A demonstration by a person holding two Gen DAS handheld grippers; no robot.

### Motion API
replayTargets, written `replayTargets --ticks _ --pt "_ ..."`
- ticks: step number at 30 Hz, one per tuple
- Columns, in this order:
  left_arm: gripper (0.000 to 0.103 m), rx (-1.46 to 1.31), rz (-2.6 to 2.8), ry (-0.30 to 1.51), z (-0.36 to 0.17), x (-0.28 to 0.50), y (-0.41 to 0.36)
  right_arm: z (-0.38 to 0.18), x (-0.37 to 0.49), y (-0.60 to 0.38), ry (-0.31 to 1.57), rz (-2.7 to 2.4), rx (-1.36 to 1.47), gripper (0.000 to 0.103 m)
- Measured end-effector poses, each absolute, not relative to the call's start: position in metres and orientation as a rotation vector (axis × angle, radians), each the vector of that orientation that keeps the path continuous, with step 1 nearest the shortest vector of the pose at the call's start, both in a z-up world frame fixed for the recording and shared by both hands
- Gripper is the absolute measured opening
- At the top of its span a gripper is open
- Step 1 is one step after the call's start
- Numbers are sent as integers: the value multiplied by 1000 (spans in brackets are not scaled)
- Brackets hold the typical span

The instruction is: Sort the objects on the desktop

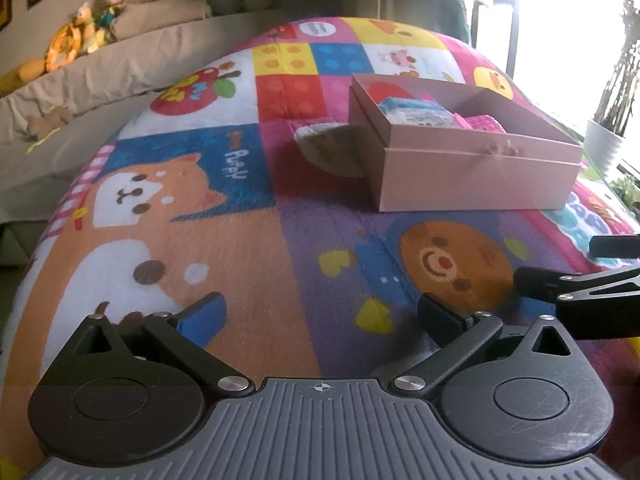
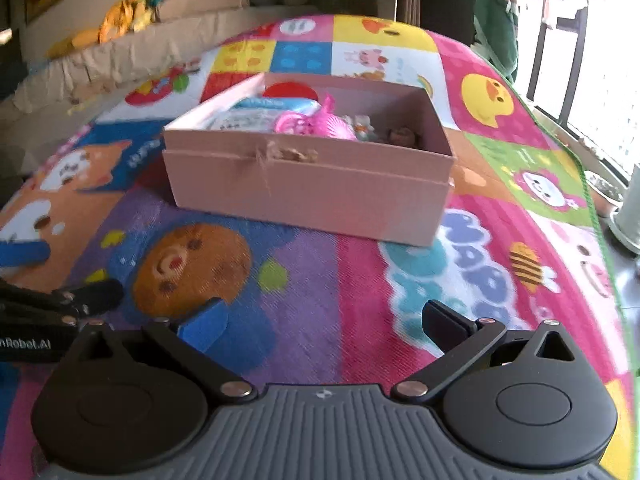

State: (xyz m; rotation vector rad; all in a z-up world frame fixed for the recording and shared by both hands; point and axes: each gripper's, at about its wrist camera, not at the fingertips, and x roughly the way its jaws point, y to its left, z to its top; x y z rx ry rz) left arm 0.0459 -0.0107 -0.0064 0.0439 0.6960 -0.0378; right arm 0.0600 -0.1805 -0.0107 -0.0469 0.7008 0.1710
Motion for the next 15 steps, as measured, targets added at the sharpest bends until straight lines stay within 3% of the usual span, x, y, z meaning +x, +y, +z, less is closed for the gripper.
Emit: replayTargets --ticks 15 --pt "103 48 -34 692 -7 44 -12 -12 59 -179 691 169 -42 103"
